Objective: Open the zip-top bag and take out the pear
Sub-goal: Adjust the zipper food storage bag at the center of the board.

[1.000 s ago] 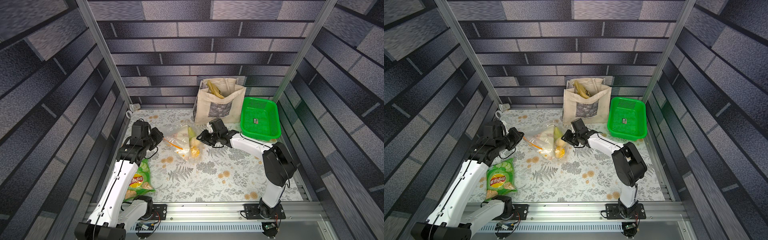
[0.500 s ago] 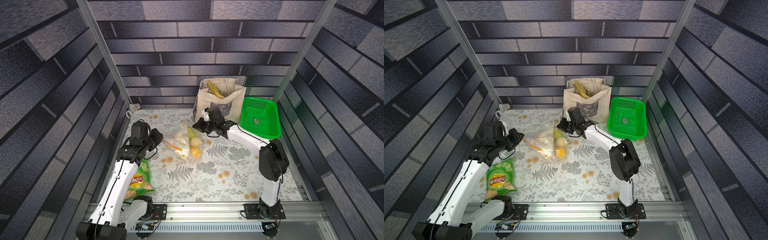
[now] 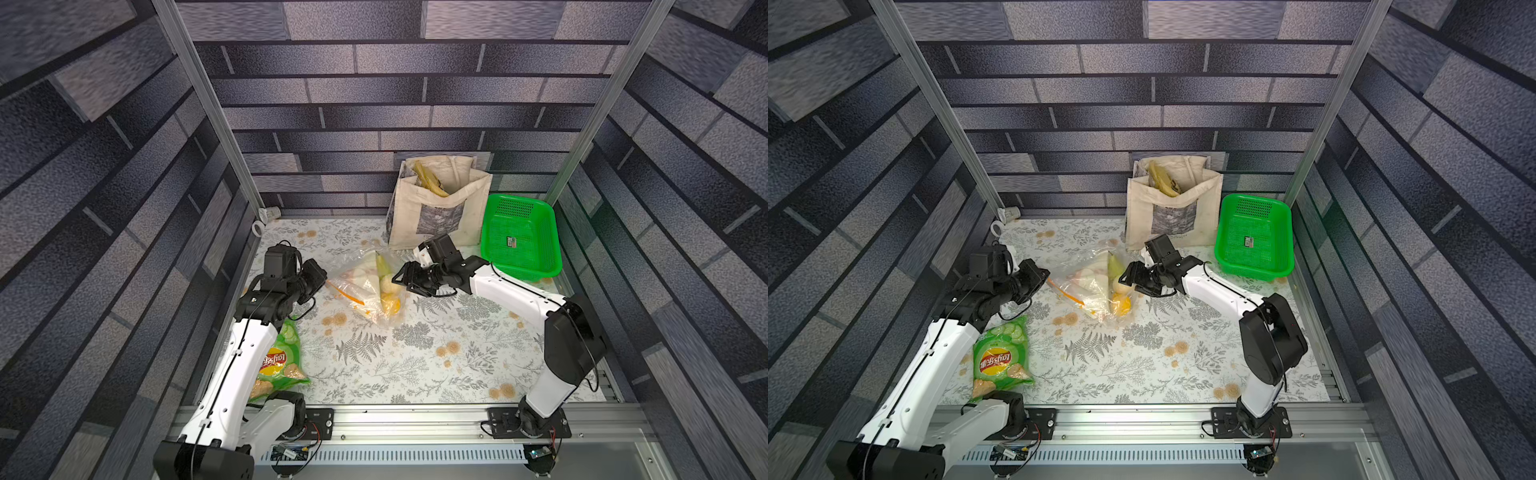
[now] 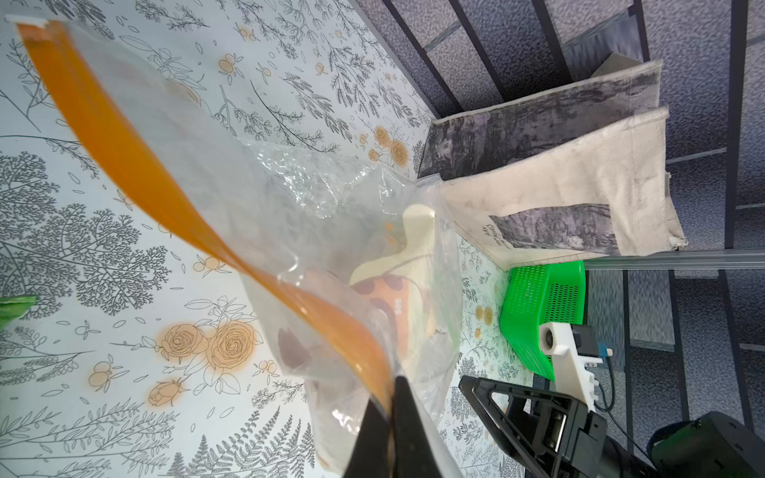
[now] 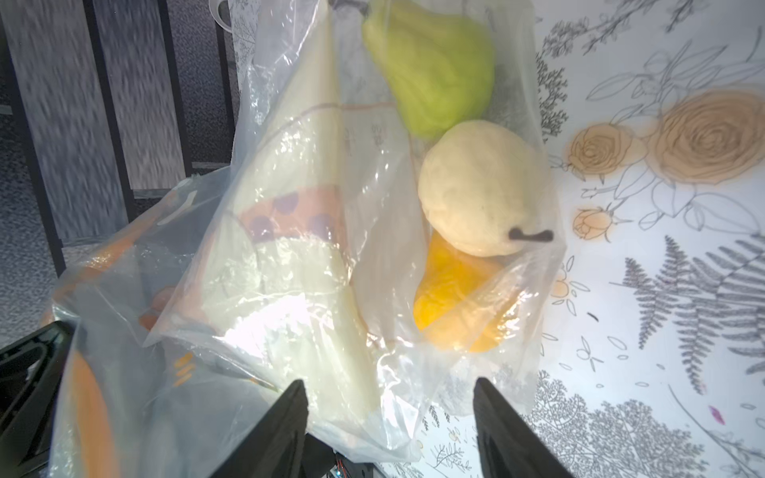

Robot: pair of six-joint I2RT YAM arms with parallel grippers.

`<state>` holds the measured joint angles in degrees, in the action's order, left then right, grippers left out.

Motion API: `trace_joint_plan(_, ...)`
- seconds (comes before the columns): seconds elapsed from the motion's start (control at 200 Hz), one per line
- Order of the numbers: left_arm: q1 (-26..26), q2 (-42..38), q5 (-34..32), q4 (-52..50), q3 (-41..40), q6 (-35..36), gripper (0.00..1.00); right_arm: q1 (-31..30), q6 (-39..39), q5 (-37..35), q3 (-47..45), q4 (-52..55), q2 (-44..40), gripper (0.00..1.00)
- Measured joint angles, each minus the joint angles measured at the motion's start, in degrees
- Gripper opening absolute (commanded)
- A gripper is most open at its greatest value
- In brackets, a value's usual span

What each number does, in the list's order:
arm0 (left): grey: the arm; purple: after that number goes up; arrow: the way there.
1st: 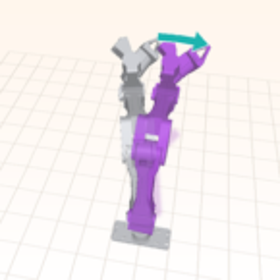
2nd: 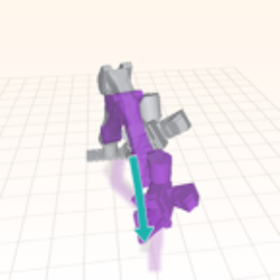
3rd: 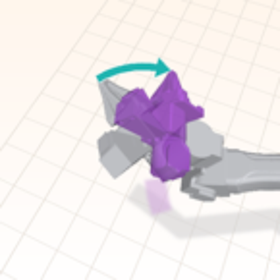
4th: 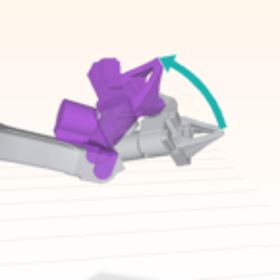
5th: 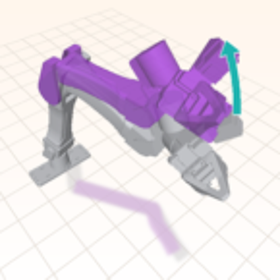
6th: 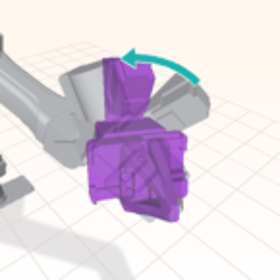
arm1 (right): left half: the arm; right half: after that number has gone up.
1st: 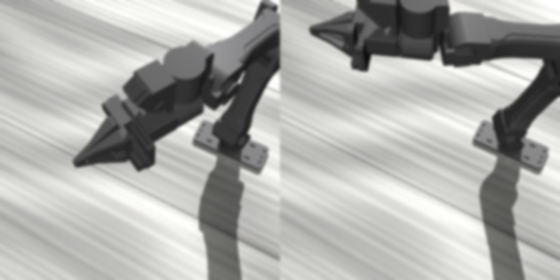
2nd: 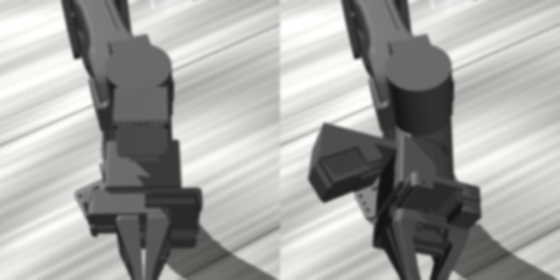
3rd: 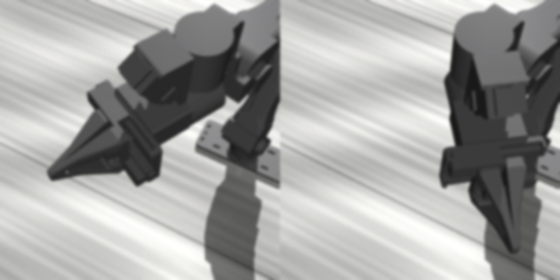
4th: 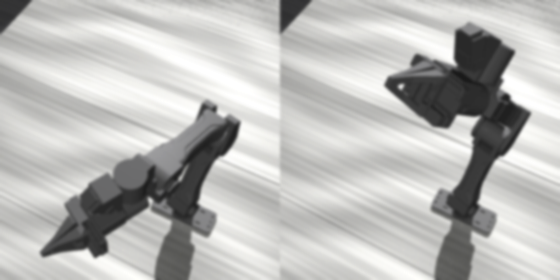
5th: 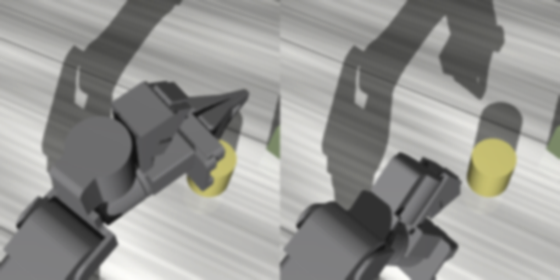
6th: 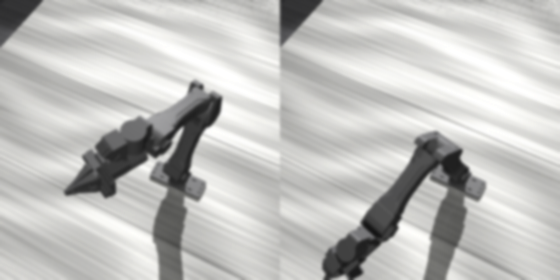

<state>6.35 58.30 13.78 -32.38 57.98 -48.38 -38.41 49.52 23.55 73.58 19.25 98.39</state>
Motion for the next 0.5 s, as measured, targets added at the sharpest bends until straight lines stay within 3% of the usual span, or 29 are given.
trace_joint_plan(0.18, 0.0, 0.0, 0.0, 0.2, -0.6, 0.0, 0.00, -1.1, 4.9, 1.1, -1.3, -2.8, 1.2, 0.66)
trace_joint_plan(0.25, -0.1, 0.0, 0.0, 0.2, -0.9, 0.0, 0.00, -1.3, 6.8, 1.2, -1.4, -4.7, 2.0, 0.61)
trace_joint_plan(0.291, -0.2, 0.0, 0.0, 0.2, -1.1, 0.0, 0.00, -1.3, 8.2, 1.2, -1.4, -6.1, 2.7, 0.54)
trace_joint_plan(0.431, -0.5, 0.0, 0.0, 0.2, -1.4, 0.0, 0.00, -1.3, 11.8, 0.7, -1.5, -11.1, 5.2, 0.04)
trace_joint_plan(0.451, -0.5, 0.0, 0.0, 0.2, -1.5, 0.0, 0.00, -1.3, 11.8, 0.5, -1.5, -11.5, 5.4, 0.00)
trace_joint_plan(0.501, -0.5, 0.0, 0.0, 0.2, -1.5, 0.0, 0.00, -1.3, 12.6, 0.0, -1.4, -12.1, 5.6, 0.00)
